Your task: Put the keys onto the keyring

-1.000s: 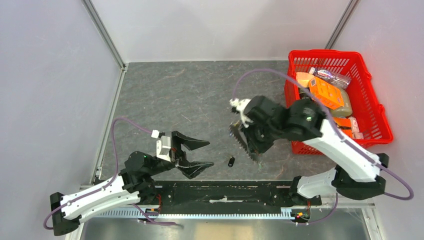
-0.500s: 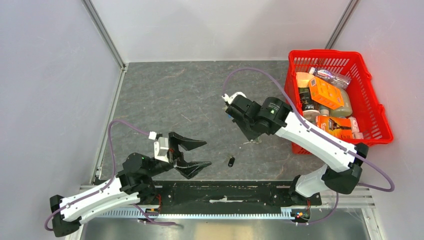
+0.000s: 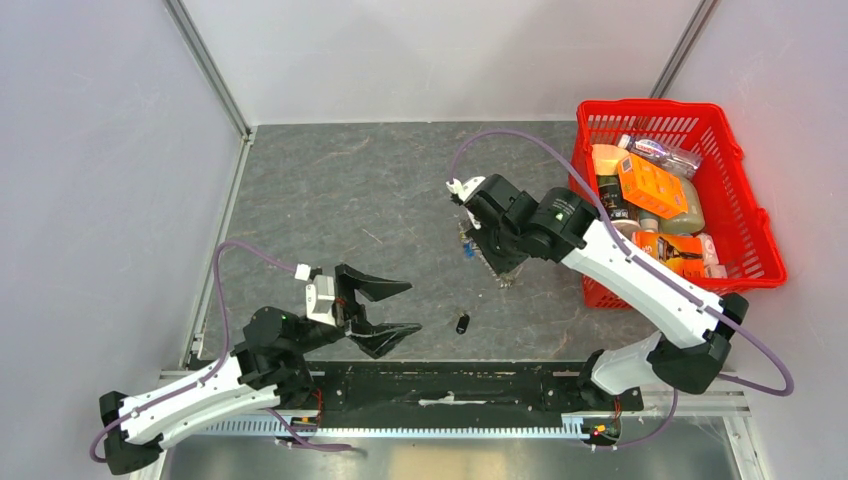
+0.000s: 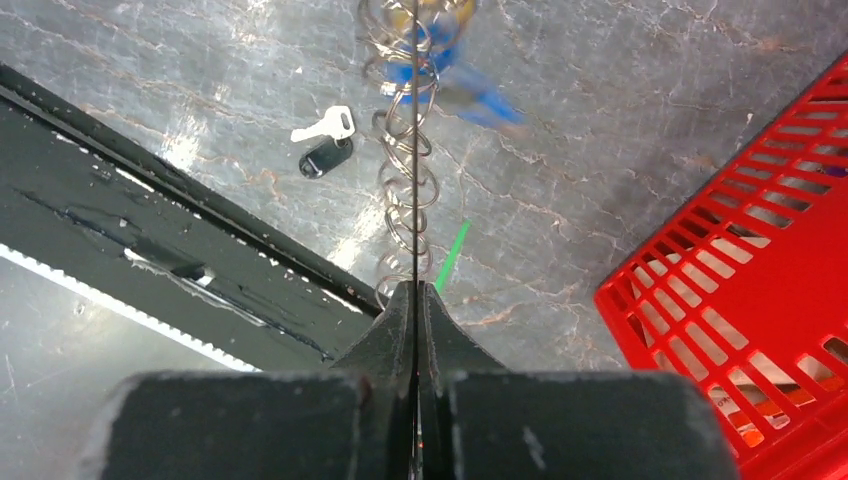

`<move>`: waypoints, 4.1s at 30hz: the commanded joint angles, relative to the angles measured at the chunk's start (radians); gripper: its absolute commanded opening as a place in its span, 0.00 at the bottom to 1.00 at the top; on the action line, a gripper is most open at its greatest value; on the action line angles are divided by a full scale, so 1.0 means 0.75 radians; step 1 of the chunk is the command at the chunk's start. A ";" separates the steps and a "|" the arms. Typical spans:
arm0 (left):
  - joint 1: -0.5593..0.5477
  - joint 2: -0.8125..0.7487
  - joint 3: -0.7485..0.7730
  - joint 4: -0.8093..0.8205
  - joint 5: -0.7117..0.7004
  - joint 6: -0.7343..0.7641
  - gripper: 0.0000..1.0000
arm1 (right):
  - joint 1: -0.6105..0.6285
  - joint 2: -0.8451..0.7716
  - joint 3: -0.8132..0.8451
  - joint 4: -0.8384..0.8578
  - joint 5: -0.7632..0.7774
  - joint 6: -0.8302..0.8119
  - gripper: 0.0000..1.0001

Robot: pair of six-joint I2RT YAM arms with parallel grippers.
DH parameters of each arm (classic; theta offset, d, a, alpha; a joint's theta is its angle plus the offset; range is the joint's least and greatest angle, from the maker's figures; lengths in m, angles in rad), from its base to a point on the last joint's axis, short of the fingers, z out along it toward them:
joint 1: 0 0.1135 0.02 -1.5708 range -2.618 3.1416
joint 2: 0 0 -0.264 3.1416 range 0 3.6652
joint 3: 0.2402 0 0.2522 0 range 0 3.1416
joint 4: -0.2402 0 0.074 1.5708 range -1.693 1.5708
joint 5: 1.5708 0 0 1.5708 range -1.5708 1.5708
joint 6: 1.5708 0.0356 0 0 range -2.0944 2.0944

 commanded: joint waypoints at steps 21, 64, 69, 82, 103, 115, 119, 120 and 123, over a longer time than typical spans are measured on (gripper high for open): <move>-0.006 0.036 -0.029 0.052 -0.012 0.032 0.84 | -0.023 -0.026 0.370 -0.291 -0.995 -0.272 0.00; -0.006 0.202 -0.100 0.207 -0.083 0.004 0.83 | 0.025 -0.063 0.340 -0.378 -0.996 -0.396 0.00; -0.006 0.191 -0.098 0.201 -0.080 0.001 0.82 | 0.025 -0.080 0.335 -0.388 -0.817 -0.375 0.00; -0.006 0.161 -0.094 0.176 -0.079 -0.003 0.82 | 0.012 -0.040 0.314 -0.341 -0.439 -0.337 0.00; -0.007 0.200 -0.092 0.189 -0.078 -0.006 0.82 | 0.051 0.028 0.253 -0.188 -0.752 -0.354 0.00; -0.004 0.200 -0.092 0.193 -0.070 -0.011 0.82 | 0.077 0.057 0.316 -0.216 -0.129 -0.271 0.00; -0.005 0.207 -0.092 0.198 -0.069 -0.013 0.82 | 0.078 0.050 0.345 -0.224 -0.343 -0.303 0.00; -0.007 0.205 -0.092 0.198 -0.063 -0.014 0.82 | 0.077 0.049 0.346 -0.234 -0.353 -0.310 0.00; -0.006 0.206 -0.092 0.197 -0.068 -0.014 0.82 | 0.078 0.061 0.370 -0.258 -0.402 -0.318 0.00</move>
